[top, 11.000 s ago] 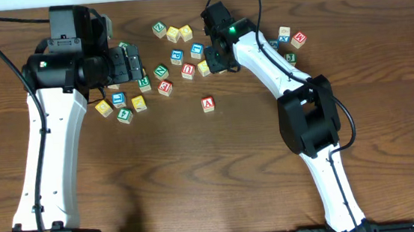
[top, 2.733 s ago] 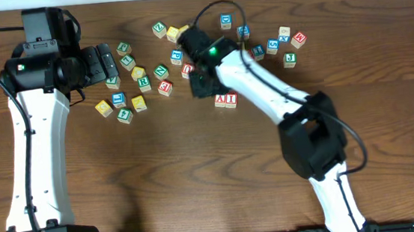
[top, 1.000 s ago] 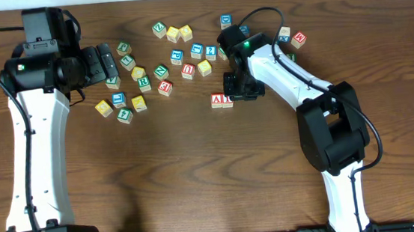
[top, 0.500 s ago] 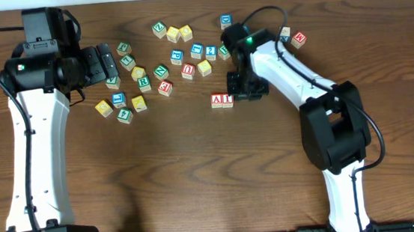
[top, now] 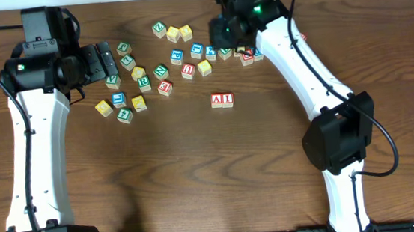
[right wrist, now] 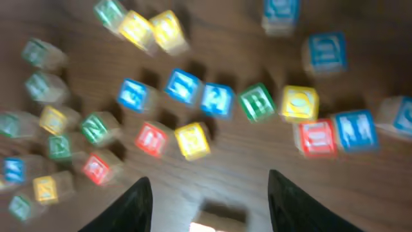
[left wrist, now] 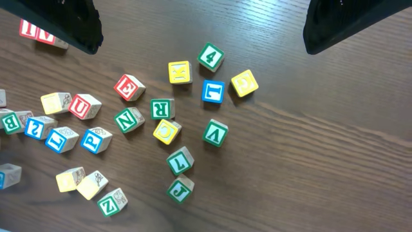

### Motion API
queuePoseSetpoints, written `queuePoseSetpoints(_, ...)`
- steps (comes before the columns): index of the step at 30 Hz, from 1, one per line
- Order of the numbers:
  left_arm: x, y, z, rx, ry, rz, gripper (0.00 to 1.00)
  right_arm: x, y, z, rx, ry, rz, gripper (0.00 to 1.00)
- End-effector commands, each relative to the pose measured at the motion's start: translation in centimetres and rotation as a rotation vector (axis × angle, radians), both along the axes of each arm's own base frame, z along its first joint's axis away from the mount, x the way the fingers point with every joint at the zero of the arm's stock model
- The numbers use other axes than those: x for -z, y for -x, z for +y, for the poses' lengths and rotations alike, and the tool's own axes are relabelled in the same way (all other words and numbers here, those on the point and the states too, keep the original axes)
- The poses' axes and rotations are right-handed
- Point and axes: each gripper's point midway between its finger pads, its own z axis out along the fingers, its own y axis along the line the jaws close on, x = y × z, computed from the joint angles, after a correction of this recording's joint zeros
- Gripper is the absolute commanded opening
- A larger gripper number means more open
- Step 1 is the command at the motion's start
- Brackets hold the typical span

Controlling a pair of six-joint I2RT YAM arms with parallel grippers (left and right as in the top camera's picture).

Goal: Spell out AI2
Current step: 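Move the right gripper over the blue '2' block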

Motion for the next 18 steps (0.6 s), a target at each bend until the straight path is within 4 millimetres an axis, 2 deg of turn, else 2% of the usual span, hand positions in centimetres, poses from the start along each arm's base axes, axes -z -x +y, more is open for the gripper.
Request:
queuePoseSetpoints(1,-0.6,-0.1,1.0,-0.032,-0.043,-0.012,0.98,-0.1,-1.0,1.9,-0.029,-0.024,-0.054,0.52)
queuePoseSetpoints(5,-0.7,0.0,1.4,-0.044,-0.062,-0.010,0.98,1.0,-2.1,3.2,-0.018,-0.048,-0.074,0.52)
queuePoseSetpoints(13,-0.7,0.0,1.5,-0.048,-0.067,-0.010,0.98,5.3,-3.4,4.2,0.017,-0.065,-0.045,0.49)
queuePoseSetpoints(18,-0.7,0.0,1.5,-0.047,-0.067,-0.010,0.98,6.8,-4.1,3.6,0.047,-0.016,-0.054,0.47)
